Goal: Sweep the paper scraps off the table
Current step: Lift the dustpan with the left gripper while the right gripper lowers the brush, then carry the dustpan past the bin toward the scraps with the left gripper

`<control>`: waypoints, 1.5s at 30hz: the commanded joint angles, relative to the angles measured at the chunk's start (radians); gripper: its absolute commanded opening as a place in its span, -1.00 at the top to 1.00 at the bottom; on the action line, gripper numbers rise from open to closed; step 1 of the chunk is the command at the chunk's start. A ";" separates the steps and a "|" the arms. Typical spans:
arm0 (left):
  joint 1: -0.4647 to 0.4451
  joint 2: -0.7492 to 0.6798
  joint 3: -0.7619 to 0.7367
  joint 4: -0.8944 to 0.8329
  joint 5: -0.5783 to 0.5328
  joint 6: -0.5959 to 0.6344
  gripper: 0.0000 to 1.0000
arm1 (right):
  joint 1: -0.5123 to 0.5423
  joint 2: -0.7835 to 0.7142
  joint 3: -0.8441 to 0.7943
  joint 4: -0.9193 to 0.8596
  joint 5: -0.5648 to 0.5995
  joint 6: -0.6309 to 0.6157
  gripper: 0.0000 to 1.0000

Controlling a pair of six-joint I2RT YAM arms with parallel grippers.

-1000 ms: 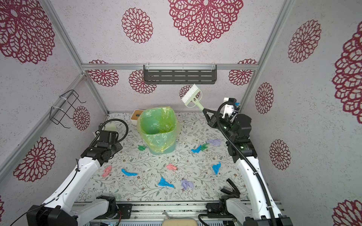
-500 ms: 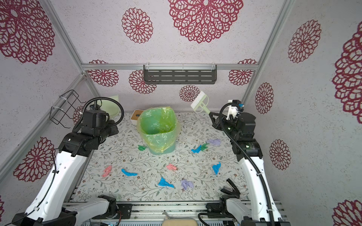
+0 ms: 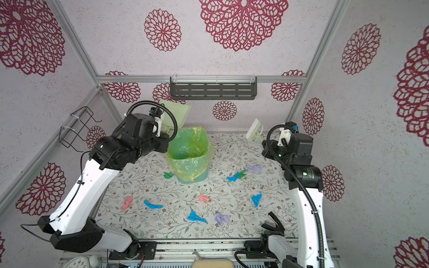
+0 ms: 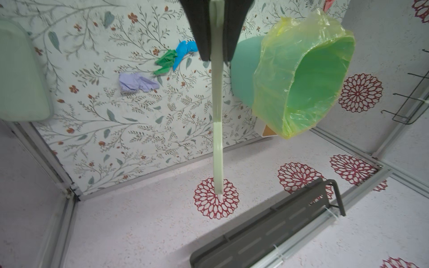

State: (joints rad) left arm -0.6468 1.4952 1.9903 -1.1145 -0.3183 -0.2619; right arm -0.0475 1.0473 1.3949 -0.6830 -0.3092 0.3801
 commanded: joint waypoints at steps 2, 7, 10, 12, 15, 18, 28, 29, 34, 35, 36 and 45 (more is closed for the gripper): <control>-0.078 0.081 0.052 -0.032 0.082 0.076 0.75 | -0.015 0.009 0.043 -0.133 0.104 -0.072 1.00; -0.148 0.155 0.050 -0.028 0.193 0.119 0.76 | -0.020 0.023 0.061 -0.232 0.179 -0.101 1.00; -0.187 0.170 -0.008 0.014 0.237 0.155 0.76 | -0.020 0.031 0.058 -0.282 0.222 -0.123 1.00; -0.198 0.179 -0.043 0.038 0.288 0.160 0.76 | -0.019 0.036 0.053 -0.313 0.249 -0.135 1.00; -0.210 0.193 -0.091 0.066 0.362 0.171 0.76 | -0.019 0.044 0.049 -0.360 0.284 -0.142 1.00; -0.222 0.212 -0.124 0.079 0.406 0.186 0.77 | -0.018 0.046 0.040 -0.397 0.311 -0.146 1.00; -0.266 0.288 -0.167 0.086 0.413 0.223 0.78 | -0.015 0.021 -0.033 -0.452 0.349 -0.124 1.00; -0.268 0.295 -0.168 0.086 0.418 0.226 0.78 | -0.013 0.017 -0.042 -0.453 0.348 -0.121 1.00; -0.278 0.348 -0.158 0.061 0.431 0.249 0.79 | 0.005 0.012 -0.081 -0.472 0.364 -0.096 1.00; -0.280 0.356 -0.158 0.058 0.434 0.253 0.79 | 0.010 0.011 -0.087 -0.477 0.372 -0.094 1.00; -0.280 0.365 -0.160 0.054 0.441 0.257 0.79 | 0.017 0.012 -0.092 -0.484 0.384 -0.089 1.00; -0.280 0.417 -0.215 0.054 0.453 0.314 0.82 | 0.086 0.017 -0.147 -0.529 0.458 -0.051 1.00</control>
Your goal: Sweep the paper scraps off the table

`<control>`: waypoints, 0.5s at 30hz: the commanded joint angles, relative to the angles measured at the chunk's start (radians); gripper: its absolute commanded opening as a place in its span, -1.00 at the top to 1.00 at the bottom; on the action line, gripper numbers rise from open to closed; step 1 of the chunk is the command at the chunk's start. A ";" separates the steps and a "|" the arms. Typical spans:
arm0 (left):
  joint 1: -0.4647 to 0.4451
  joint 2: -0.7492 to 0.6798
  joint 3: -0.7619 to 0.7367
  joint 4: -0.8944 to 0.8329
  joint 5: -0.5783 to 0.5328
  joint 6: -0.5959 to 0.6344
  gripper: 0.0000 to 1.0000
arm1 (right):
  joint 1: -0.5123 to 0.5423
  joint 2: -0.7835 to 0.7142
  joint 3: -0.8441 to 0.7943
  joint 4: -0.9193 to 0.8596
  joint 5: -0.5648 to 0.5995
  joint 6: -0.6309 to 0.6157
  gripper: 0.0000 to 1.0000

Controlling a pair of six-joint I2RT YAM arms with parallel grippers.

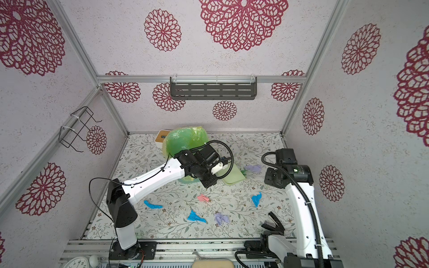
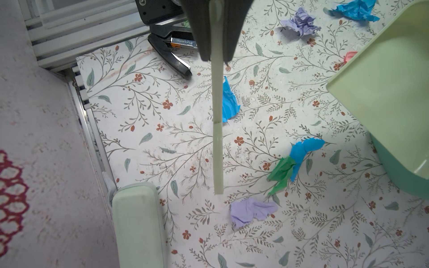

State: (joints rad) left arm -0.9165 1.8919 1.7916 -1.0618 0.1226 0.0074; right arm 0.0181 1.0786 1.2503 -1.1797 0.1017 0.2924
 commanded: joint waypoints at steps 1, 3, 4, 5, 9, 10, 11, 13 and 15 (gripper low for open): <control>-0.010 0.025 -0.023 0.006 0.012 0.051 0.82 | 0.031 -0.011 -0.007 -0.040 0.059 0.043 1.00; -0.011 0.030 -0.032 0.014 0.017 0.058 0.83 | 0.061 -0.006 -0.016 -0.057 0.089 0.058 1.00; -0.013 0.036 -0.034 0.013 0.016 0.062 0.83 | 0.074 -0.004 -0.023 -0.062 0.098 0.066 1.00; -0.014 0.041 -0.034 0.011 0.012 0.067 0.83 | 0.083 -0.003 -0.030 -0.066 0.103 0.072 1.00; -0.027 0.062 -0.031 -0.015 -0.030 0.096 0.85 | 0.101 0.003 -0.060 -0.082 0.141 0.096 1.00; -0.031 0.101 -0.028 -0.021 -0.035 0.102 0.85 | 0.103 0.003 -0.061 -0.085 0.153 0.096 1.00; -0.034 0.105 -0.028 -0.025 -0.038 0.108 0.86 | 0.103 0.004 -0.063 -0.090 0.166 0.096 1.00; -0.047 0.118 -0.022 -0.039 -0.036 0.123 0.86 | 0.104 0.006 -0.068 -0.093 0.174 0.098 1.00; -0.064 0.129 -0.019 -0.040 -0.040 0.130 0.89 | 0.104 0.016 -0.077 -0.088 0.165 0.101 1.00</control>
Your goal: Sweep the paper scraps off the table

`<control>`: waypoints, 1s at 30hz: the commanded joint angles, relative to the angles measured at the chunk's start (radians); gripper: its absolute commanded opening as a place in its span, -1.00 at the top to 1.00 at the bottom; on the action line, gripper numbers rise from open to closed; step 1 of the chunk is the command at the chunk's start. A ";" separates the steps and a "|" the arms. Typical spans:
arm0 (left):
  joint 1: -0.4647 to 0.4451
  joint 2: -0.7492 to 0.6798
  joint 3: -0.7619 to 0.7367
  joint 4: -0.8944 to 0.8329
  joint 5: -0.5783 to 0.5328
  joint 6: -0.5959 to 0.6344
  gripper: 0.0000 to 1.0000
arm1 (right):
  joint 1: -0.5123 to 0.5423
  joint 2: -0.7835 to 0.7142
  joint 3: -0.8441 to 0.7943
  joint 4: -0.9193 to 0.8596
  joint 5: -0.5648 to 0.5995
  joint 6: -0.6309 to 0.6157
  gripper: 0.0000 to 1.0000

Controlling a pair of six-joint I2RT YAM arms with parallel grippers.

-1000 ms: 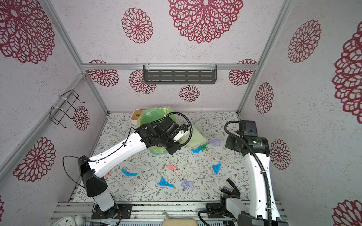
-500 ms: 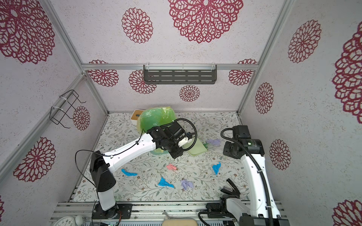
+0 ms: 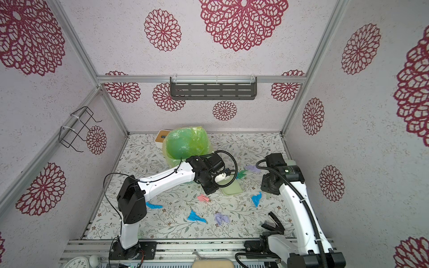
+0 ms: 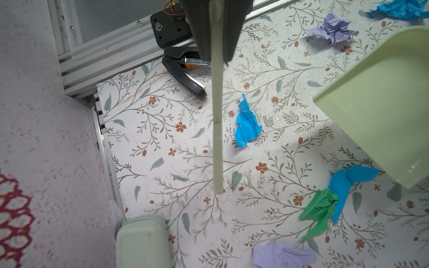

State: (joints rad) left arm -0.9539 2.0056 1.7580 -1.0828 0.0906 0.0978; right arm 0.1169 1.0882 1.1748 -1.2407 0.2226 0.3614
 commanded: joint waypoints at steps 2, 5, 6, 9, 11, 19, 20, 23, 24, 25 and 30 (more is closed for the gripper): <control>-0.044 0.032 0.025 -0.023 0.001 0.039 0.90 | 0.006 0.012 -0.017 -0.018 0.032 0.035 1.00; -0.068 0.053 0.039 -0.023 0.003 0.037 0.91 | 0.003 0.016 -0.049 -0.002 0.019 0.045 1.00; -0.073 0.061 0.045 -0.023 0.003 0.038 0.91 | 0.004 0.014 -0.063 0.006 0.018 0.047 1.00; -0.077 0.079 0.067 -0.025 0.010 0.041 0.91 | 0.003 0.017 -0.100 0.031 0.006 0.045 1.00; -0.077 0.090 0.079 -0.027 0.011 0.048 0.91 | 0.000 0.024 -0.115 0.050 -0.001 0.040 1.00; -0.077 0.119 0.100 -0.049 0.016 0.065 0.91 | -0.001 0.042 -0.130 0.078 -0.037 0.014 1.00; -0.077 0.122 0.098 -0.048 0.012 0.064 0.91 | -0.001 0.041 -0.134 0.079 -0.044 0.012 1.00; -0.077 0.125 0.098 -0.046 0.009 0.066 0.91 | -0.001 0.038 -0.144 0.084 -0.059 0.007 1.00; -0.078 0.125 0.097 -0.046 0.008 0.067 0.91 | -0.001 0.038 -0.147 0.086 -0.066 0.005 1.00; -0.078 0.128 0.097 -0.045 0.006 0.069 0.91 | -0.001 0.036 -0.149 0.088 -0.073 0.002 1.00; -0.079 0.131 0.091 -0.042 -0.005 0.074 0.91 | 0.005 0.033 -0.150 0.089 -0.103 -0.004 1.00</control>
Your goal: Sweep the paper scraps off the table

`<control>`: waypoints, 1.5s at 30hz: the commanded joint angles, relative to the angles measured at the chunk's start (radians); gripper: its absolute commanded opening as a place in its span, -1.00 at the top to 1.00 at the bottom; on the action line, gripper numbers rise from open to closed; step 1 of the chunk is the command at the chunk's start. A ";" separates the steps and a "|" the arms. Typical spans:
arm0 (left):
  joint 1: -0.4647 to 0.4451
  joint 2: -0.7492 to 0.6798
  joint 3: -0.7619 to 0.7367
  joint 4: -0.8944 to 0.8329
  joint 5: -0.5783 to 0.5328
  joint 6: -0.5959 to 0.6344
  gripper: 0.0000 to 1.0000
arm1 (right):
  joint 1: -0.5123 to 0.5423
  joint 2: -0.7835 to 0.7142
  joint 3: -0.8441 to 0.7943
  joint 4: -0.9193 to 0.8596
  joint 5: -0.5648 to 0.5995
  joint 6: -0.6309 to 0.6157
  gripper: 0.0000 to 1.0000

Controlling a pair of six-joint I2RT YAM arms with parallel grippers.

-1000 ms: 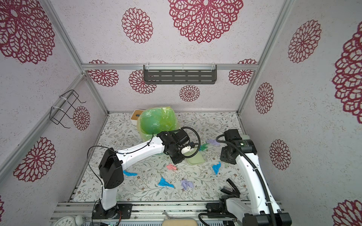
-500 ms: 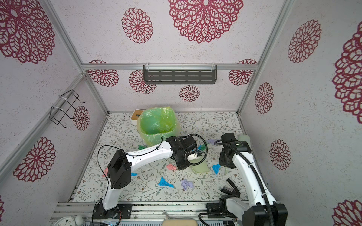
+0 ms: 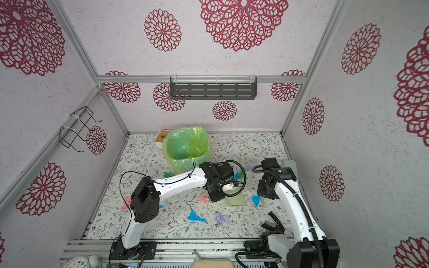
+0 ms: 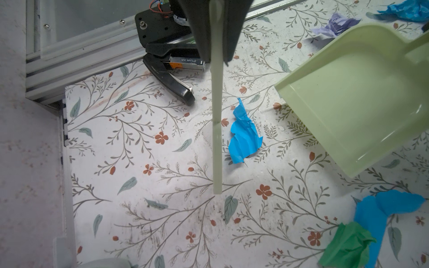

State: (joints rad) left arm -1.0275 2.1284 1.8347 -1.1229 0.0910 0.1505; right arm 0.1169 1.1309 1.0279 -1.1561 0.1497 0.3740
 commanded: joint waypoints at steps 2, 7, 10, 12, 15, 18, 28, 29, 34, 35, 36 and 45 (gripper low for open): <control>-0.005 0.006 0.006 0.003 -0.010 0.021 0.92 | 0.008 -0.011 0.000 0.004 -0.035 -0.019 1.00; -0.006 0.007 -0.005 0.009 -0.017 0.012 0.91 | 0.022 -0.005 0.010 0.003 -0.046 -0.024 1.00; -0.005 0.007 -0.012 0.014 -0.018 0.013 0.91 | 0.029 -0.006 0.022 0.001 -0.051 -0.026 1.00; -0.005 0.007 -0.011 0.015 -0.020 0.014 0.91 | 0.035 -0.004 0.035 -0.003 -0.058 -0.027 1.00; -0.005 0.008 -0.012 0.015 -0.020 0.015 0.91 | 0.045 -0.005 0.049 -0.001 -0.085 -0.025 1.00; -0.005 0.008 -0.017 0.015 -0.018 0.018 0.91 | 0.053 -0.011 0.060 0.003 -0.117 -0.012 1.00; -0.005 0.005 -0.023 0.008 -0.022 0.030 0.91 | 0.049 -0.013 0.107 -0.081 0.049 0.007 1.00; -0.005 0.006 -0.023 0.008 -0.023 0.030 0.91 | 0.050 -0.010 0.111 -0.086 0.059 0.010 1.00; -0.005 0.007 -0.026 0.009 -0.025 0.036 0.91 | 0.049 0.016 0.118 -0.078 0.053 0.005 1.00; -0.005 0.005 -0.026 0.009 -0.023 0.037 0.91 | 0.049 0.018 0.115 -0.071 0.049 0.002 1.00; -0.005 0.008 -0.026 0.010 -0.021 0.038 0.91 | 0.050 0.020 0.112 -0.068 0.047 0.003 1.00; -0.005 0.029 -0.015 0.006 -0.032 0.037 0.91 | 0.056 0.030 0.081 -0.039 0.030 0.001 1.00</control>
State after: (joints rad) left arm -1.0279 2.1349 1.8164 -1.1206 0.0628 0.1722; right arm 0.1669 1.1614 1.1069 -1.1938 0.1711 0.3668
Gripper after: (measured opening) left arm 0.210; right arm 0.099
